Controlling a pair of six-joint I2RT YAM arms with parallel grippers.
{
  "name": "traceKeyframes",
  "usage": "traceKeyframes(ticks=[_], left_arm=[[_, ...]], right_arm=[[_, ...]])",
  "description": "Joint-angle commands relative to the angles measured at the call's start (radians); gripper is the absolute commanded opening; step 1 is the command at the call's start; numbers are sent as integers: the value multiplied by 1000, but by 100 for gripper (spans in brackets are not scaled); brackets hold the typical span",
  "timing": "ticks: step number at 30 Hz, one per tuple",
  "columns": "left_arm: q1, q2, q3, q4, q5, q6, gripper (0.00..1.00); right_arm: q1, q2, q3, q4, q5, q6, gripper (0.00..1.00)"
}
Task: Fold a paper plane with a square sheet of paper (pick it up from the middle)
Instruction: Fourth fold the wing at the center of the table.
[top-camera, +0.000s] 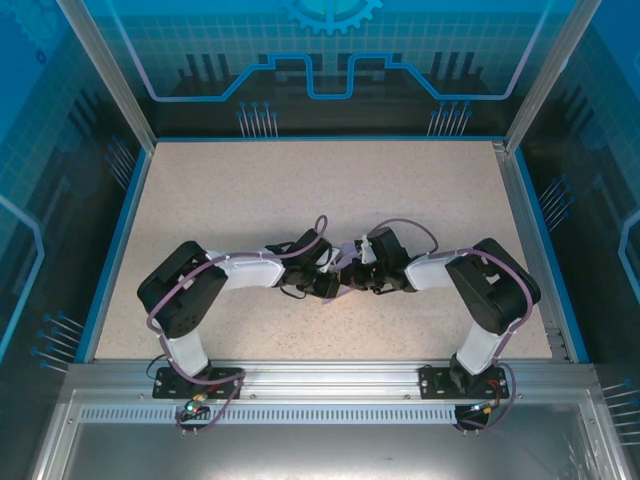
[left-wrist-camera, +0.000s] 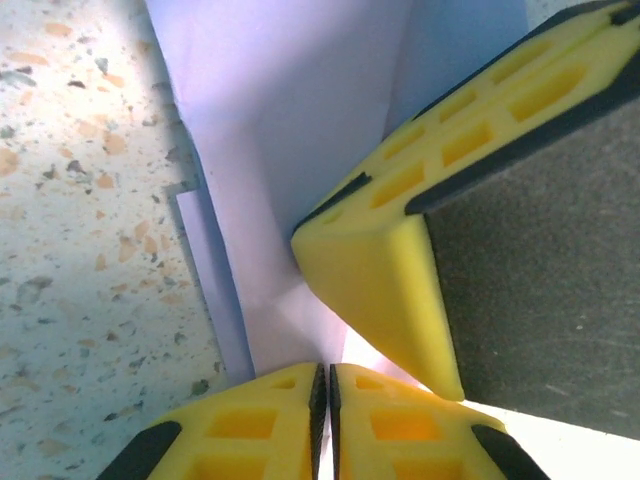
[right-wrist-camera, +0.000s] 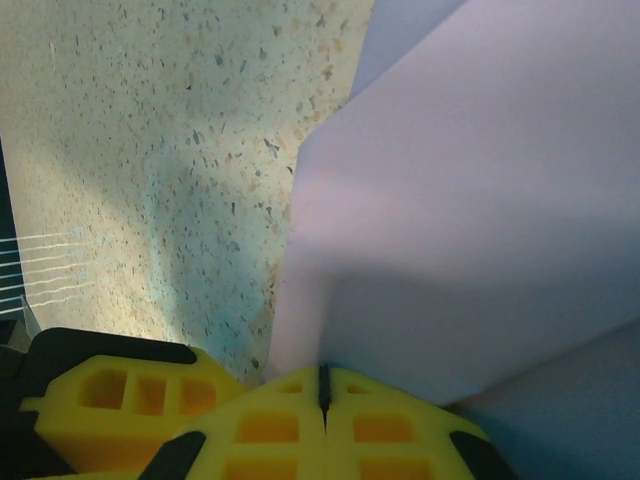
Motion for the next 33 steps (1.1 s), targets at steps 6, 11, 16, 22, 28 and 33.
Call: traceKeyframes(ticks=[6,11,16,22,28,33], left_arm=[[-8,9,-105,-46,-62,48,13],[-19,9,-141,-50,-102,66,12],[-27,14,-168,-52,-118,74,11],[-29,-1,-175,-67,-115,74,11],[-29,-10,-182,-67,-113,70,11],[-30,-8,-184,-69,-115,71,11]], right_arm=[[-28,-26,-12,-192,125,4,5],[-59,-12,21,-214,161,-15,5],[-102,-19,45,-261,214,-30,4],[-163,-2,82,-288,222,-71,5],[-219,39,143,-326,224,-124,4],[-277,61,184,-351,213,-162,4]])
